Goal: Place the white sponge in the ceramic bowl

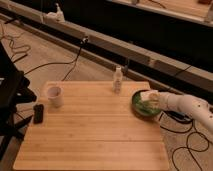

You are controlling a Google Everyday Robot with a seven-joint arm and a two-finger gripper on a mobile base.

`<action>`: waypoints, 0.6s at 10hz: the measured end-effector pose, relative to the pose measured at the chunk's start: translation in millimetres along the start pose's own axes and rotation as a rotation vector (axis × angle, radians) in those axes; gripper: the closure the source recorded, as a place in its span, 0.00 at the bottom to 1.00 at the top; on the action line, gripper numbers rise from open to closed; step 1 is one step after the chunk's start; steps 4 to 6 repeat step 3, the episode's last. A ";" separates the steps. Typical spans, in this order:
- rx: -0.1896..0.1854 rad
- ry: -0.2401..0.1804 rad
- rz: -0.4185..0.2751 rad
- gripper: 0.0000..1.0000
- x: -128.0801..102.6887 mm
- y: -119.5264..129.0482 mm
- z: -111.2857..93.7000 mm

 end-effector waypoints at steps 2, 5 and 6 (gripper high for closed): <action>0.007 -0.007 0.019 0.25 -2.1 -4.0 -0.8; 0.007 -0.007 0.019 0.25 -1.9 -4.0 -0.5; 0.007 -0.007 0.019 0.25 -1.9 -4.0 -0.5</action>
